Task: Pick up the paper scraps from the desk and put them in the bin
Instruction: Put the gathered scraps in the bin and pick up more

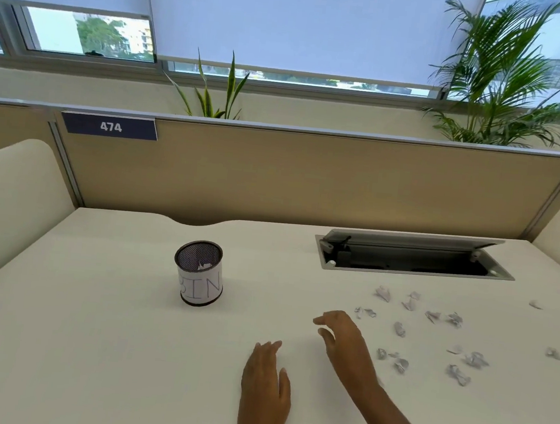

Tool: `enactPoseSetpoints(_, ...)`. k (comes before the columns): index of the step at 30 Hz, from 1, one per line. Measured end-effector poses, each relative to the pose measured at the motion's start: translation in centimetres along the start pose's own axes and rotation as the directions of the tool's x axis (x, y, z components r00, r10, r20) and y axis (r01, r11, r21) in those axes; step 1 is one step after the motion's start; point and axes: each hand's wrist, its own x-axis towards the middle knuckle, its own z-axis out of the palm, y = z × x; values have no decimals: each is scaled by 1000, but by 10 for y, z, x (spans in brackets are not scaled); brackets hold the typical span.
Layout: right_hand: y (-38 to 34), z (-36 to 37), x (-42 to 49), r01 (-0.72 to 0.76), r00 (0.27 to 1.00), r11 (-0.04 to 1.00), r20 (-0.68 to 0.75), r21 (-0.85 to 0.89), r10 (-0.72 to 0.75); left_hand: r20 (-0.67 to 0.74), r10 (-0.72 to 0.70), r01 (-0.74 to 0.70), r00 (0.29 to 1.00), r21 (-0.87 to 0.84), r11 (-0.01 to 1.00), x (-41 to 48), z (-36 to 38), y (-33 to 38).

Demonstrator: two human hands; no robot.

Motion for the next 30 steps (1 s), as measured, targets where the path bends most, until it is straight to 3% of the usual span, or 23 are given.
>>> enactPoseSetpoints(3, 30, -24, -11, -73, 997, 990, -28, -121, 70, -18, 151, -147, 988, 140, 979, -8, 3, 16)
enactPoseSetpoints(6, 52, -45, -22, -166, 986, 956, -9, -241, 169, -6, 182, -175, 983, 240, 955, -14, 9, 26)
enactPoseSetpoints(11, 75, -57, -36, -132, 961, 940, 192, -315, 199, 11, 244, -232, 970, 353, 906, -16, 24, 30)
enactPoseSetpoints(13, 81, -57, -41, -74, 959, 948, 237, -310, 153, 39, 205, -206, 978, 312, 927, -16, 28, 34)
enactPoseSetpoints(15, 84, -56, -45, -69, 972, 942, 189, -328, 137, 68, 170, -181, 983, 231, 956, -14, 28, 40)
enactPoseSetpoints(17, 87, -57, -48, -115, 981, 939, 111, -324, 159, 189, 129, -159, 973, 148, 976, -7, 29, 50)
enactPoseSetpoints(20, 95, -59, -52, -121, 985, 932, 76, -343, 156, 393, 81, -133, 916, 108, 985, 6, 40, 66)
enactPoseSetpoints(24, 100, -65, -55, -117, 987, 944, 69, -307, 145, 532, 52, -110, 845, 78, 991, 18, 53, 92)
enactPoseSetpoints(30, 106, -66, -61, -53, 995, 966, 65, -253, 72, 555, 57, -135, 830, 100, 986, 26, 69, 103)
